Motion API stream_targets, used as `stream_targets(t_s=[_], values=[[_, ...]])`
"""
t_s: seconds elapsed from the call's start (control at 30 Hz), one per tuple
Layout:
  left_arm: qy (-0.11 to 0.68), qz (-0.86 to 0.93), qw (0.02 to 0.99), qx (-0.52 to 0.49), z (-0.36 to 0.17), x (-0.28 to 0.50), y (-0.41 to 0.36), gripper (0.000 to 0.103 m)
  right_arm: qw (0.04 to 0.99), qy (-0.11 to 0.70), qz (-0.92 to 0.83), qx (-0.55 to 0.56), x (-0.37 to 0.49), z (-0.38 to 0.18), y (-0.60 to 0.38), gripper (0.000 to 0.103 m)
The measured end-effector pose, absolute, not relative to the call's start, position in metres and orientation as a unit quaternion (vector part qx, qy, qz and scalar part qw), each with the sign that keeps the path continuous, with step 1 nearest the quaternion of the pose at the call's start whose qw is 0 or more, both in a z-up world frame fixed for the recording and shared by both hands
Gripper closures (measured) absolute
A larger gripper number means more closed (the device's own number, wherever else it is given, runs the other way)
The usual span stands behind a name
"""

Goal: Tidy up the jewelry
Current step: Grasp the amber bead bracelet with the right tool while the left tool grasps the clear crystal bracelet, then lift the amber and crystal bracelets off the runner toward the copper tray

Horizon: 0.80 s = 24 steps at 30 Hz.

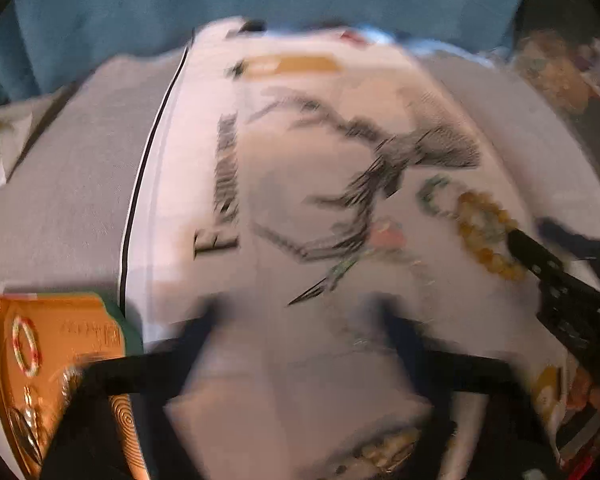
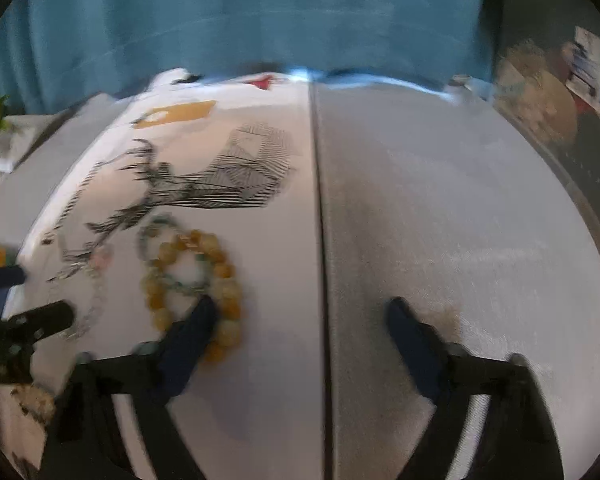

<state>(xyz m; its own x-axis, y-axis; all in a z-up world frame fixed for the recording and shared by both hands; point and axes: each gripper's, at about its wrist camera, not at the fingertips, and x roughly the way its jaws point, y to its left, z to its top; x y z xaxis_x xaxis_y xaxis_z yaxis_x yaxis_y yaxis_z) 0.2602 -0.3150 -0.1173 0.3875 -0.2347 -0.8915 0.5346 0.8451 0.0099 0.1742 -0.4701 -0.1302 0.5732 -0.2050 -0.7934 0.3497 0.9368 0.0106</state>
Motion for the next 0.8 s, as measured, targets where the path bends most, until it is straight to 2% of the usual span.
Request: stream_targets(t_s=[0.03,0.07,0.23,0.5,0.8], values=[[0.505,-0.258,0.809,0.157,-0.115,0.259,-0.321,0.099,0.888,0.43,-0.147,0.075,0.175,-0.128,-0.466,0.078],[0.51,-0.267,0.803,0.155,-0.114,0.257,-0.322,0.098,0.891,0.431,-0.134,0.058,0.177,-0.127,-0.458,0.09],[0.49,-0.299,0.808,0.13,-0.085,0.243,-0.313,0.098,0.893,0.423,-0.139,0.065,0.166,-0.11,-0.453,0.09],[0.444,-0.324,0.828,0.109,-0.014,0.194,-0.28,0.098,0.918,0.359,-0.169,0.006,0.108,-0.029,-0.438,0.09],[0.424,-0.32,0.842,0.096,0.031,0.134,-0.225,0.098,0.929,0.335,-0.155,0.033,0.045,0.025,-0.431,0.09]])
